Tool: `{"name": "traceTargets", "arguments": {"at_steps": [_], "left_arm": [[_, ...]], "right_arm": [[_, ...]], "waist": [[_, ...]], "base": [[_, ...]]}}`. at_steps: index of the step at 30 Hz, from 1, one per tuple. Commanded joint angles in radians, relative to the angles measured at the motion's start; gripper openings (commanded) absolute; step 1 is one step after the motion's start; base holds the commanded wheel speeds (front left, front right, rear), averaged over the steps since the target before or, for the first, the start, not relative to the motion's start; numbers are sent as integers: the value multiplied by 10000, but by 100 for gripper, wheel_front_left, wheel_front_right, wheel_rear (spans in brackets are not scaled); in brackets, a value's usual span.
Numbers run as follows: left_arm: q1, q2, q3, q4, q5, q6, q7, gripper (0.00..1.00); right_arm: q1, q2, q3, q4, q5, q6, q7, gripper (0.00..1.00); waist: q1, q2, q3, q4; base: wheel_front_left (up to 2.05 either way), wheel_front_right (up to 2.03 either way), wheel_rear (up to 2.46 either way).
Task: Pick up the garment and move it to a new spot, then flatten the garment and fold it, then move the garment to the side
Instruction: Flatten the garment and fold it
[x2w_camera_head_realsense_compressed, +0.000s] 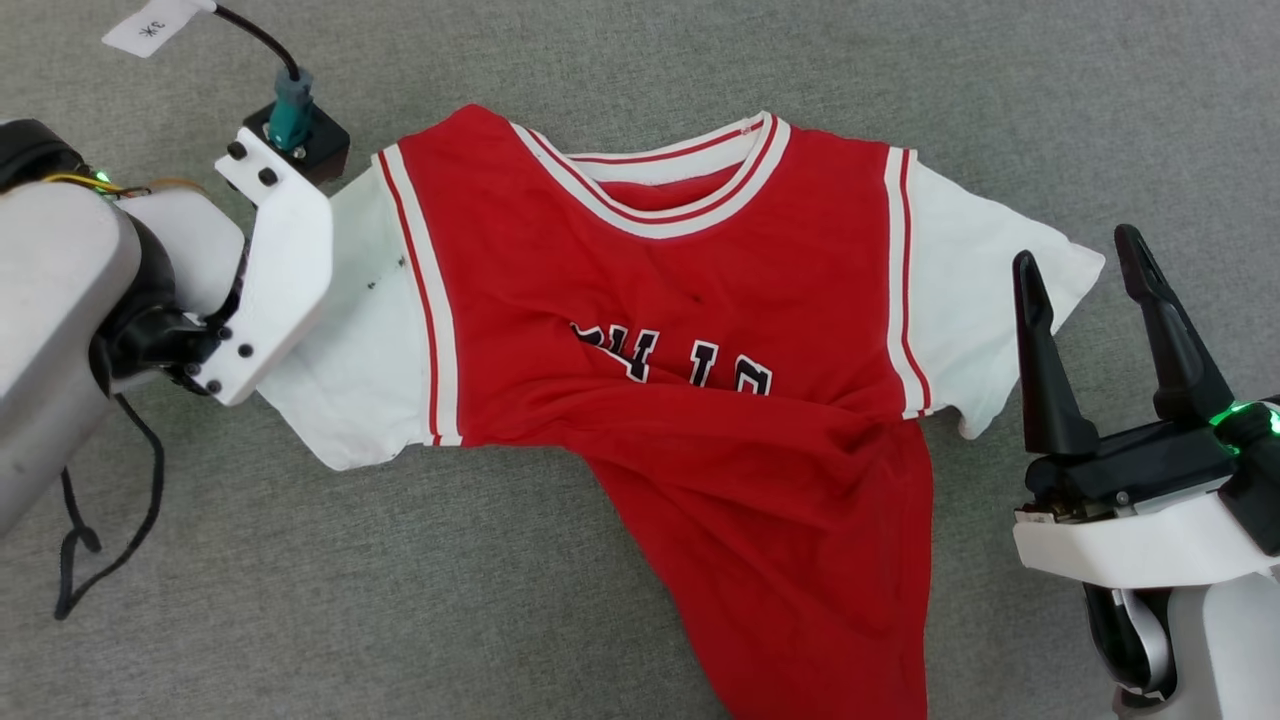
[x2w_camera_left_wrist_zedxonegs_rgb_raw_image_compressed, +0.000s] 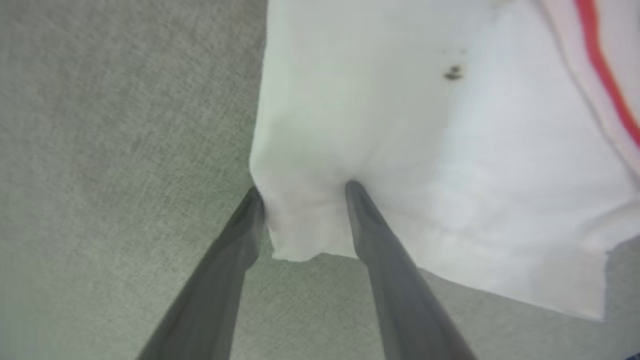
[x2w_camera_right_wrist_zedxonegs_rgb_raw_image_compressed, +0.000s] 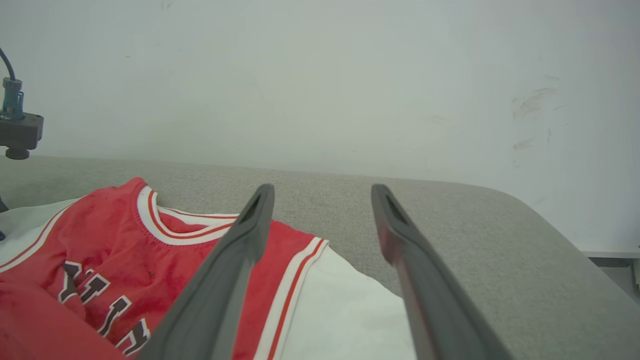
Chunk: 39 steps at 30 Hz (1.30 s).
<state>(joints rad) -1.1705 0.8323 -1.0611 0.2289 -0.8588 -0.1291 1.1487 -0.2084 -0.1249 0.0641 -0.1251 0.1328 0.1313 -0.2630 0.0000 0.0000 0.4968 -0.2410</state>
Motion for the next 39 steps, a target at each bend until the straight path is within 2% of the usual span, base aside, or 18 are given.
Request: {"name": "traceTargets", "arguments": {"at_steps": [1,7,11,14,17,20,27,31,35,39], "left_arm": [[369,-50,-488,285,-102,12,-113,0],[19,3,-693,212,-337,12,-745,0],[-137,29,-772,126,-532,11,-1576,0],[-28,28,-771,56,-716,11,-2091,0],[50,53,-903,-135,-795,11,-2466,0],[15,85,-1143,-398,-736,11,-2745,0],[-368,-102,-1622,-814,-586,11,-3197,0],[-651,-208,-1786,-889,-495,11,-3387,0],[-939,-326,-1902,-923,-330,11,-3545,0],[-1211,-401,-2008,-947,-282,11,-3692,0]], "right_arm": [[-157,9,-53,50,38,-11,-23,100],[-352,-114,-492,-117,-32,-11,-22,100],[-777,-635,-1194,-224,-285,-11,10,100],[-1108,-1283,-1312,-284,-457,-11,809,100],[-1598,-2198,-1032,-367,-338,-11,2076,100],[-2145,-3382,-456,-201,316,-11,3844,100],[-3671,-6741,1945,490,3302,-11,8702,100],[-4434,-8087,3439,738,4766,-11,11056,100],[-5079,-8645,4367,1022,5756,-11,12652,100],[-5516,-8562,4738,1609,6172,-11,13409,100]], "waist": [[0,0,-60,72],[0,0,-504,312],[0,0,-1098,640],[0,0,-1368,859],[0,0,-1540,1075],[0,0,-1606,1250],[0,0,-1372,1660],[0,0,-1118,1876],[0,0,-792,2089],[0,0,-421,2270]], "base": [[0,0,0],[0,0,0],[0,0,0],[0,0,0],[0,0,0],[0,0,0],[0,0,0],[0,0,0],[0,0,0],[0,0,0]]}}
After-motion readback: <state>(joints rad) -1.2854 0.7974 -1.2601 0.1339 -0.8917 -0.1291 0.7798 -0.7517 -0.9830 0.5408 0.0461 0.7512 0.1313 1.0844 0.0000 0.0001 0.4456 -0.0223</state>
